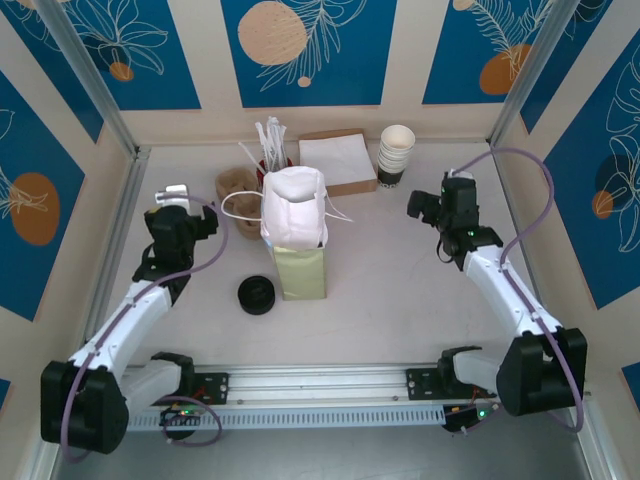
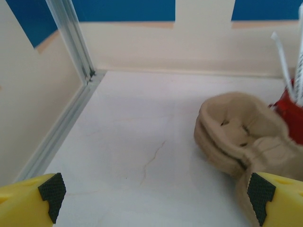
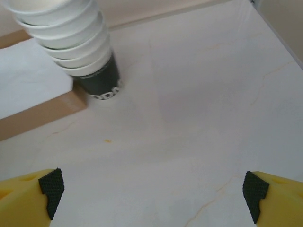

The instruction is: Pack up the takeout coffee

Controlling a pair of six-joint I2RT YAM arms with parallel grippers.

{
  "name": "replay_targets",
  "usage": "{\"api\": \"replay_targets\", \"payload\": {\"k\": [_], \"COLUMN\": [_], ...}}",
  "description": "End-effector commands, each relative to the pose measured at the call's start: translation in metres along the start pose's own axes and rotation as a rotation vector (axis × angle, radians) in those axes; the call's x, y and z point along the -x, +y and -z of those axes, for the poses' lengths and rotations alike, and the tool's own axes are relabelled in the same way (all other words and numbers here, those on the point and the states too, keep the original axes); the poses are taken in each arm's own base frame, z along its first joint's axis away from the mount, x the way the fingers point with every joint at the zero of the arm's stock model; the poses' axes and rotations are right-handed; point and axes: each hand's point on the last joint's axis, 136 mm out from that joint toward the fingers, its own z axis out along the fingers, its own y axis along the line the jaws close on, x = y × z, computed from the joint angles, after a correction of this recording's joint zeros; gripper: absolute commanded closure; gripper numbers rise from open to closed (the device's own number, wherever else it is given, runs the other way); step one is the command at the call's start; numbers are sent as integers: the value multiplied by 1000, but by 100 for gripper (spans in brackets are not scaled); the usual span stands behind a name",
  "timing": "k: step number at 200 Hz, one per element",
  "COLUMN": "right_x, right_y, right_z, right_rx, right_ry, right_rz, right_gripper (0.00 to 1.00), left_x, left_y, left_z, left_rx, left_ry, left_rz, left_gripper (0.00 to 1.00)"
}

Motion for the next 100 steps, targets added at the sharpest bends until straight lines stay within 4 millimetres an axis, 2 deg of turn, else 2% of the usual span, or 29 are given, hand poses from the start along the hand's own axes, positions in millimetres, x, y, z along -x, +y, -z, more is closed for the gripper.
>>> {"api": "replay_targets", "payload": {"k": [1, 32, 50, 65, 100], "right_x": [14, -15, -28, -39, -54], "right_y": [-17, -29, -29, -29, -2], "right_z": [-22, -52, -62, -67, -65], "right_rx": [-21, -41, 37, 91, 242], "right_ry": [-156, -132, -128, -128, -181], "right_rz": [-32, 21, -12, -29, 71], "right_gripper": [1, 1, 1, 1, 1], "left_x": [0, -45, -59, -66, -85], "left_y": [4, 25, 30, 25, 16], "left_z": [-13, -32, -38, -42, -51], "left_rx": [-18, 57, 68, 47, 1], "left_ry": [-72, -13, -13, -14, -7], "left_rz": [32, 50, 62, 53, 34], "left_gripper": [0, 0, 0, 0, 0]}}
